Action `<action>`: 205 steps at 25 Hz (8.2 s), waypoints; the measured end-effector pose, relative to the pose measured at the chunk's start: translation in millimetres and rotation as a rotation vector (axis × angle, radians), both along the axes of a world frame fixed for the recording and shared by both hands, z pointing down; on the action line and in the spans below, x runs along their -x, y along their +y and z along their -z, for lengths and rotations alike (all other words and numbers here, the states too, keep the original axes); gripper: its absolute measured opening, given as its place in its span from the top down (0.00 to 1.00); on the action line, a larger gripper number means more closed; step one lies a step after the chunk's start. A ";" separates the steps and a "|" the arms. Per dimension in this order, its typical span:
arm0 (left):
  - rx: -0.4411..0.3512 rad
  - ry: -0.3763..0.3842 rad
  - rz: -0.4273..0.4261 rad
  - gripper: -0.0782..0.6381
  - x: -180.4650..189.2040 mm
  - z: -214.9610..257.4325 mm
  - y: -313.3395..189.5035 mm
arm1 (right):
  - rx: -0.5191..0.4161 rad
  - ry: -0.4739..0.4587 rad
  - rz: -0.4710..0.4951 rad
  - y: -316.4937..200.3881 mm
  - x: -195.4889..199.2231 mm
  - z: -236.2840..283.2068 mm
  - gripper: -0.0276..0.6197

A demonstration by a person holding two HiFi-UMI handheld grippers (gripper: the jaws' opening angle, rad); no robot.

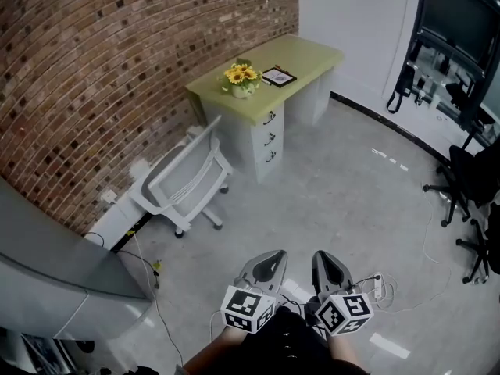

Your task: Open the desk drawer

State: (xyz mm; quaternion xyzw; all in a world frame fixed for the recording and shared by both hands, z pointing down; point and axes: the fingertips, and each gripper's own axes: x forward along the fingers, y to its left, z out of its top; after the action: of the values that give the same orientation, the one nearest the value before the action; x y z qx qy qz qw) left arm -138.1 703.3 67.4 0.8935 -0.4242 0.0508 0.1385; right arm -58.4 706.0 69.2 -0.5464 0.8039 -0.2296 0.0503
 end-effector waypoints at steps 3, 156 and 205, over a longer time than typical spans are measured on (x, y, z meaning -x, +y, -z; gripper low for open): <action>0.015 -0.005 0.004 0.88 -1.5 -4.4 -5.1 | 0.006 -0.015 -0.007 -4.3 -3.4 -1.7 0.94; 0.306 -0.211 -0.065 0.88 -124.9 -358.7 -789.9 | 0.400 -0.316 0.092 -801.7 -95.2 -361.6 0.94; 0.434 -0.330 0.140 0.88 -3.2 -760.9 -824.1 | 0.621 -0.618 0.318 -906.9 72.5 -792.1 0.80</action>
State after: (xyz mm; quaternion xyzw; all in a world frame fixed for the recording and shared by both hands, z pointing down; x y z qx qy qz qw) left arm -134.9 -120.8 828.3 0.7911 -0.4808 0.2756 0.2588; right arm -130.9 -200.9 861.3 -0.3117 0.7183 -0.6161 0.0855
